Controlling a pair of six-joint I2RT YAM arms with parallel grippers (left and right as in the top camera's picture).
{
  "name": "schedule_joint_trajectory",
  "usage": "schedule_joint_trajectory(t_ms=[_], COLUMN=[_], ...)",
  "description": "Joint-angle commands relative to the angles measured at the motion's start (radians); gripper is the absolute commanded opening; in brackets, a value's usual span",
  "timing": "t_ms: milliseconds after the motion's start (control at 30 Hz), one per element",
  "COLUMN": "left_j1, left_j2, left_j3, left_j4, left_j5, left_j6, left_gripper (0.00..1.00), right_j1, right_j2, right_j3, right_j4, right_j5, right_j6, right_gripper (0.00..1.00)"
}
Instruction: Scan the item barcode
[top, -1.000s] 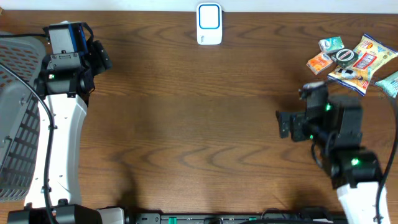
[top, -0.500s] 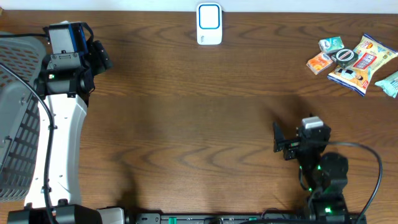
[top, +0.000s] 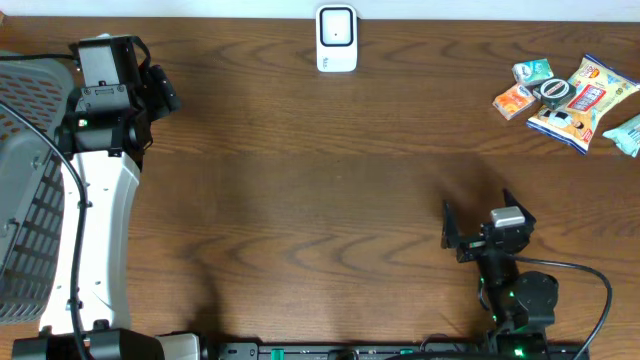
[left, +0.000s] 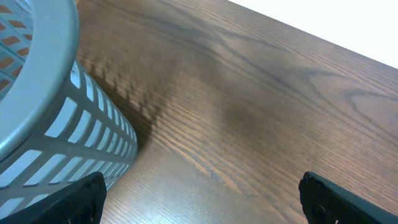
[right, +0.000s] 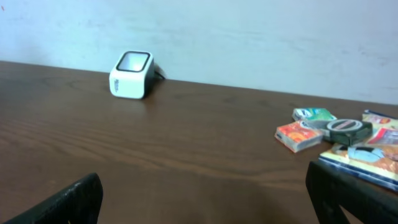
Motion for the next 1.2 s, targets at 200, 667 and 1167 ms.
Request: schedule_joint_trajectory(t_ms=[200, 667, 1167], left_j1=[0.004, 0.004, 0.004], left_j2=[0.006, 0.006, 0.006], left_j3=[0.008, 0.008, 0.008], left_j4=[-0.003, -0.003, -0.003], left_j5=[-0.01, -0.01, -0.01], left_j6=[0.013, 0.013, 0.013], left_gripper=[0.98, 0.98, 0.98], right_j1=[-0.024, -0.023, -0.019], right_j2=[-0.172, -0.218, -0.218], right_j3=[-0.004, -0.004, -0.004], right_j4=[-0.209, -0.205, -0.205], right_j5=[0.004, 0.012, 0.012], right_j6=[-0.004, -0.002, -0.002], right_gripper=[0.99, 0.99, 0.99])
